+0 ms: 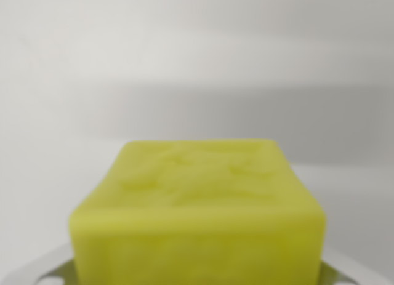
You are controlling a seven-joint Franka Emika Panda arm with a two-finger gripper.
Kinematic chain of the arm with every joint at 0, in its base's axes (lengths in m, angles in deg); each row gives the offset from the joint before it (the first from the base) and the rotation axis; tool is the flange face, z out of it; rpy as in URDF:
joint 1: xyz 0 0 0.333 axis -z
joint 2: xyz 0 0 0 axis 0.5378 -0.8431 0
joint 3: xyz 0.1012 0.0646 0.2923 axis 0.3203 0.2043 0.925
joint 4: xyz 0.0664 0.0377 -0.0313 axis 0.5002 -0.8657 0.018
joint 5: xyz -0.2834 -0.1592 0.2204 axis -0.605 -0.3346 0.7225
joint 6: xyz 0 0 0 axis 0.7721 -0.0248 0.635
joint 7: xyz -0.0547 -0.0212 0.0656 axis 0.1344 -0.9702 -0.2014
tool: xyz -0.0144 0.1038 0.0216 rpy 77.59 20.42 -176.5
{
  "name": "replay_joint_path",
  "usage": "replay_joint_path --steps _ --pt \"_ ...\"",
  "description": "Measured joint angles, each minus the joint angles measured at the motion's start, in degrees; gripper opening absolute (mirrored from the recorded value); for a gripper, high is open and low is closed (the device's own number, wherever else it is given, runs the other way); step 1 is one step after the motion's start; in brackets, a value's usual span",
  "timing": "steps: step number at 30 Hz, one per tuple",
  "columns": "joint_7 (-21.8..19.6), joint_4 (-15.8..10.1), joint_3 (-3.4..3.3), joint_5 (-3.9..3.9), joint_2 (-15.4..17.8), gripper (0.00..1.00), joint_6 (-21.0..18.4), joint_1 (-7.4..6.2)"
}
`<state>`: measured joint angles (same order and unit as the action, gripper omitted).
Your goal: Pick yellow cube
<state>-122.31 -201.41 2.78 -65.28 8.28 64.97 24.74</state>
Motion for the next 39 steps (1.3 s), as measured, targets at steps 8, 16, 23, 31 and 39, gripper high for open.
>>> replay_joint_path --steps 8,16,23,31,39 --pt "0.0 0.0 0.00 0.01 1.8 0.00 -1.8 0.00" --pt "0.0 0.1 0.00 0.01 3.5 0.00 -3.7 0.00" --pt "0.0 0.3 0.00 0.01 5.0 0.00 -5.3 0.00" --pt "0.0 0.5 0.00 0.02 6.6 0.00 -7.2 0.00" --pt "0.0 0.9 0.00 0.02 8.2 0.00 -9.1 0.00"
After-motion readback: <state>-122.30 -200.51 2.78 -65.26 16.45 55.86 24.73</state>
